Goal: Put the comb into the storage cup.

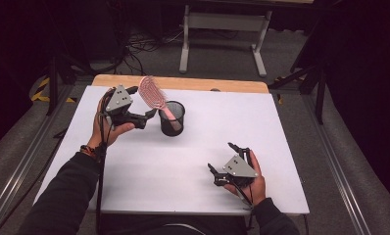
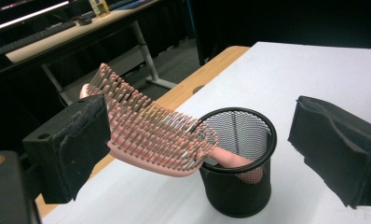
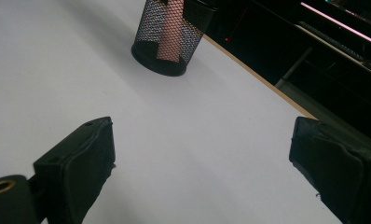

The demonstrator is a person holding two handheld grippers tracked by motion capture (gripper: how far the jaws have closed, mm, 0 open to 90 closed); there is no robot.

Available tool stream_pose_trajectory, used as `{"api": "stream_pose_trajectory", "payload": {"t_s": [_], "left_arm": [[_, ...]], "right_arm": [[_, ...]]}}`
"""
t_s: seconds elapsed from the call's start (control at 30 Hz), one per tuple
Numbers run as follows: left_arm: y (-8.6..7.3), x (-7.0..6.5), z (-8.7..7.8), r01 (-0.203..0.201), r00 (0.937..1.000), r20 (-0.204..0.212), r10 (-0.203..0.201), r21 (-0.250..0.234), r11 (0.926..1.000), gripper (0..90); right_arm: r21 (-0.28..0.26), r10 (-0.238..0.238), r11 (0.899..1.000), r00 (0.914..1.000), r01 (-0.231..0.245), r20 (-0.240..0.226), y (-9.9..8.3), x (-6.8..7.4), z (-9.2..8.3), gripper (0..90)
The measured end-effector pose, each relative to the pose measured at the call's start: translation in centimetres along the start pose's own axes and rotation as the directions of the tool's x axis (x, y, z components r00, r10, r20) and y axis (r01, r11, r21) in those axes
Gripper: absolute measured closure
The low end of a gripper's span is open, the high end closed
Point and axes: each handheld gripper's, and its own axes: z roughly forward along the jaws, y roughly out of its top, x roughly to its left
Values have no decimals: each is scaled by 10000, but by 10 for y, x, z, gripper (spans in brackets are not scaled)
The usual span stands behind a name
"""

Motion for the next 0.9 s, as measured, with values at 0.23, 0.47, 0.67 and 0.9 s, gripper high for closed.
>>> {"api": "stream_pose_trajectory", "payload": {"t_s": [0.23,0.47,0.67,0.9], "left_arm": [[-3,-7,-5,-165,9998,147,167,-78,9998,62],[-6,-14,-10,-348,9990,275,352,-145,9993,61],[-12,-20,-14,-329,9986,408,341,-291,9990,61],[-17,-27,-17,-456,9975,527,474,-337,9984,61]], "right_arm": [[-25,34,10000,10000,-34,12,0,-1,0,76],[-134,77,9999,10000,-76,42,0,-1,-1,75],[-314,235,9992,9997,-234,9,0,-2,-3,68],[-362,304,9989,9995,-304,-10,1,-3,-3,62]]}}
